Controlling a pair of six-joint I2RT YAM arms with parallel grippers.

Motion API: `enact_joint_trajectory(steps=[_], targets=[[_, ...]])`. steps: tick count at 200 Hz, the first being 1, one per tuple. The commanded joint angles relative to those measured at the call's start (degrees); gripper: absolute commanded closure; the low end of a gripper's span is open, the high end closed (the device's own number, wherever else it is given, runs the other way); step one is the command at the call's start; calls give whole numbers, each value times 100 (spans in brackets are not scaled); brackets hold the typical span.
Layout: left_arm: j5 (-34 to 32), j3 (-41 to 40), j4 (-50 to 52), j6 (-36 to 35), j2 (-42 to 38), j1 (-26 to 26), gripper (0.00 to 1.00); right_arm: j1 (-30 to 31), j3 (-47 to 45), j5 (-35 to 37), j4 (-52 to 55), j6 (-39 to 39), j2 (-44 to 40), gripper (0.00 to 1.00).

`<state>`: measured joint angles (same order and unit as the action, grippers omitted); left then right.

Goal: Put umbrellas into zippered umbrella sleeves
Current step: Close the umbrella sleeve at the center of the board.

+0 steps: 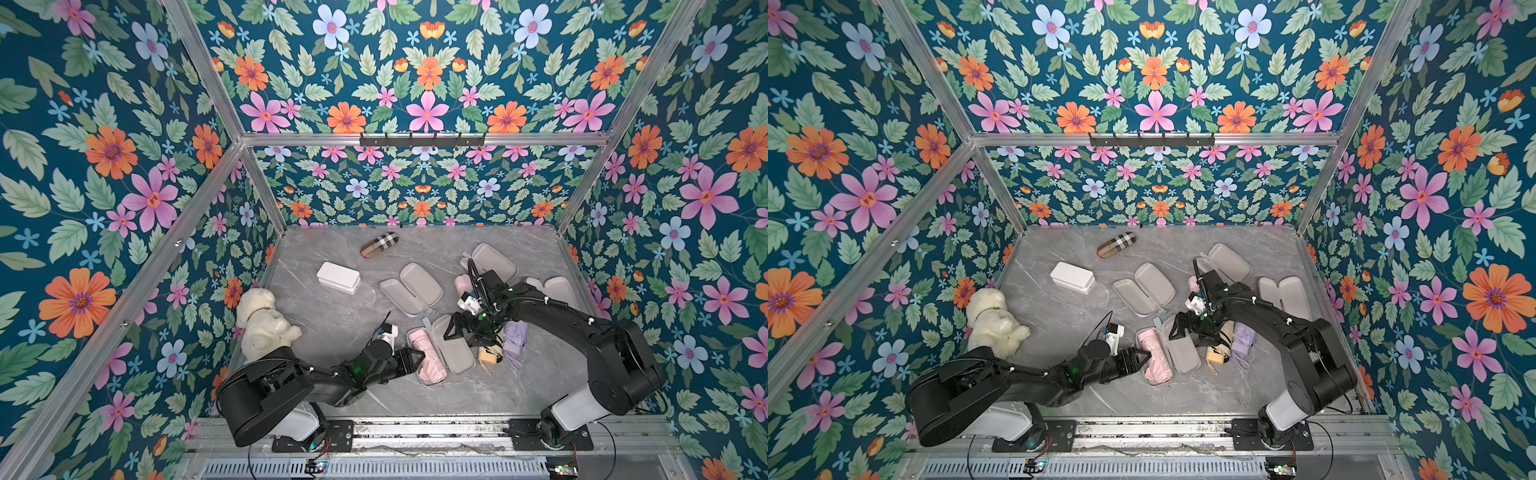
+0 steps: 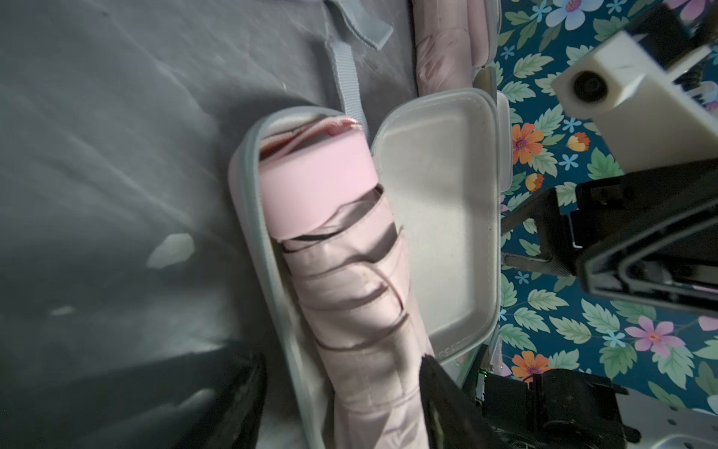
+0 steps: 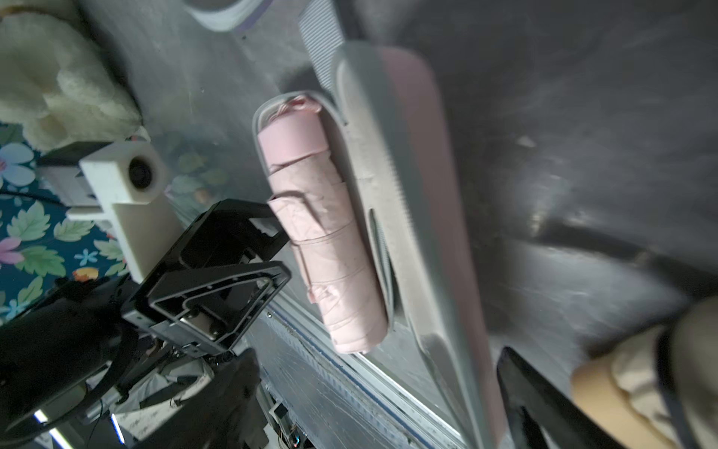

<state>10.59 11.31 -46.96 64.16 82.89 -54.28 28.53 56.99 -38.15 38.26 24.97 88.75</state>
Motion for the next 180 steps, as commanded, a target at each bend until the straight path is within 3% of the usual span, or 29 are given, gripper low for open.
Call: enact_joint_trajectory(steps=[1,48,69,106,129,180], targets=[[152,37,-509,-7,227,7,40,477,55,-566,-544,179,-121,6],[501,5,-878,-112,644,358,67,1132,2,-315,-1124,784,239,8],[676,-278,-937,-56,407,653,69,1116,-265,-322,-1551,992,454,8],[716,-336,-249,-243,-309,717,64,1094,-546,-401,-2167,1369,574,10],[687,-289,-135,-286,-623,680,45,1079,-586,-479,-2336,1502,573,11],[849,277,439,-737,164,568,36,909,-1016,-962,-3454,2259,350,24]])
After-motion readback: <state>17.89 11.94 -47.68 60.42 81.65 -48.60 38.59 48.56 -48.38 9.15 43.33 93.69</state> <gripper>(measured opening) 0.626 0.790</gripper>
